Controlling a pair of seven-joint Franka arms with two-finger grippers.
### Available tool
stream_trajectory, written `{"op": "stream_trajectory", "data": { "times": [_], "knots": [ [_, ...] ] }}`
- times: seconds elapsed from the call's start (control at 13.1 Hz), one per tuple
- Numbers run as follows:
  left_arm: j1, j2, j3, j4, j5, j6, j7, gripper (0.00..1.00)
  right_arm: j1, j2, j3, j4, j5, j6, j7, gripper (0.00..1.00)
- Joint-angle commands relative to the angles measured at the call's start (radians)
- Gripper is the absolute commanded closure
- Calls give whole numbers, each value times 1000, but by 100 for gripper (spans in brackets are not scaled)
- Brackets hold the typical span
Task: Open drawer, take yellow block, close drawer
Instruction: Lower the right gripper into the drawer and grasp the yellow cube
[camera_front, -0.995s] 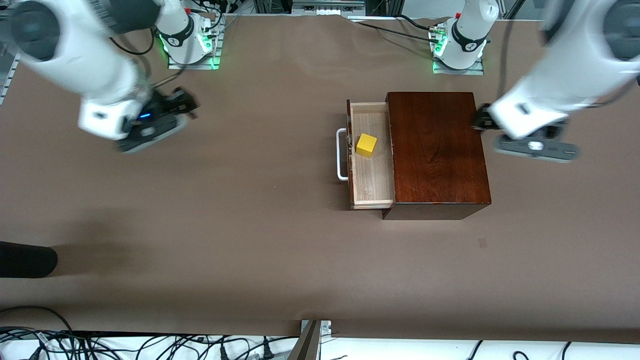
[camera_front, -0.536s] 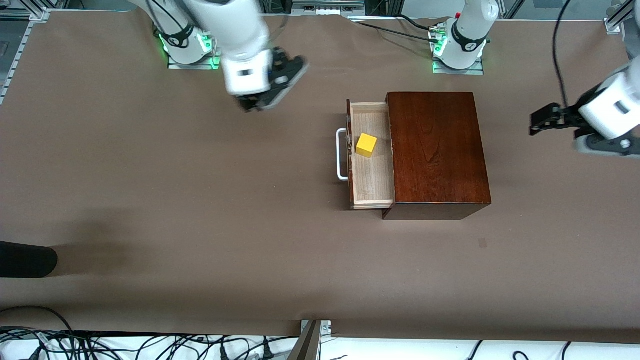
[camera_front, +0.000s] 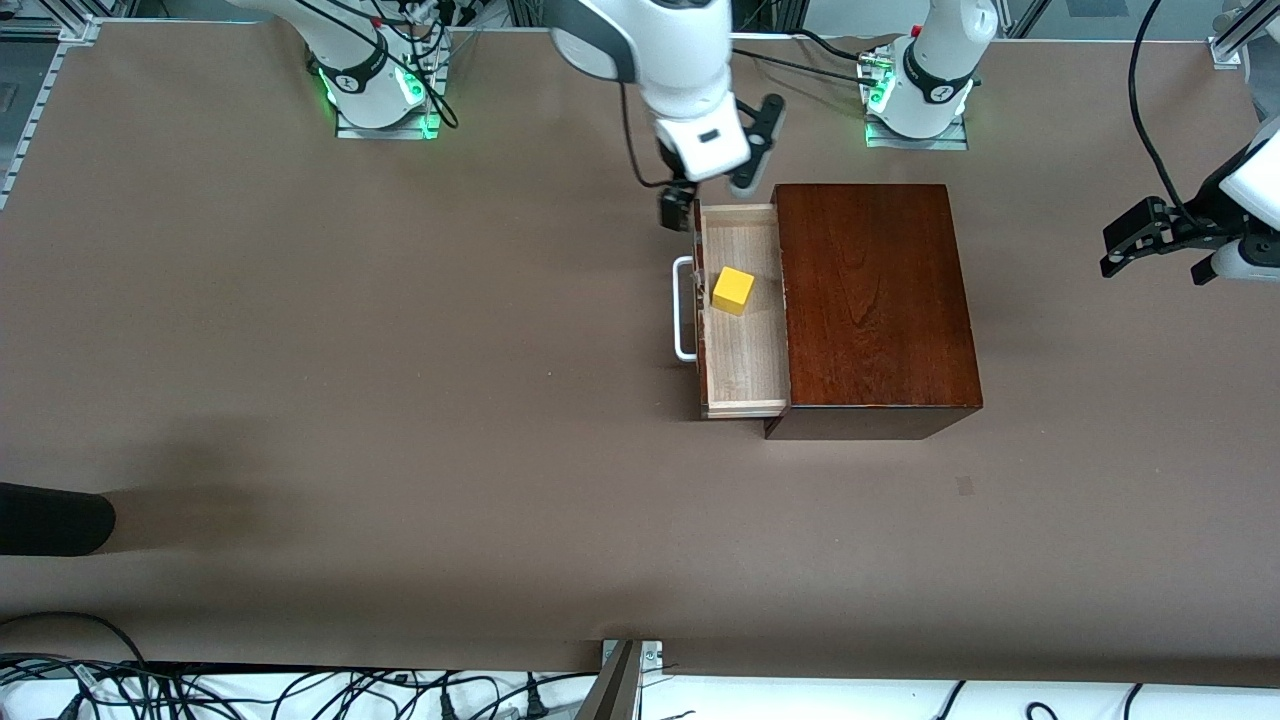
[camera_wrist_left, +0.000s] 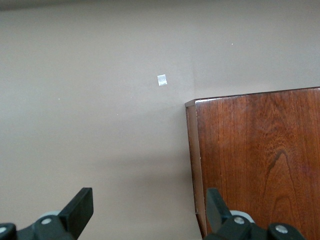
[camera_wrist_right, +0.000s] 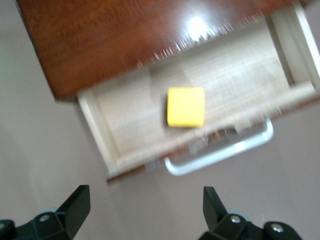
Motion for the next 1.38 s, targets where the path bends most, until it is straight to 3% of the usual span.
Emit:
{"op": "stream_trajectory", "data": {
  "times": [0.0,0.31,1.3],
  "knots": [
    [-23,14,7,23,-6,3,2,0,54,133,-6,137,-102,41,-25,0],
    [-15,14,9,24,-3,1,5,0,91,235,-9,208,-206,55,-49,0],
    [-18,11,-6,27,-3,-28,12,0,82,323,-63,208,-204,188,-46,0]
  ]
}}
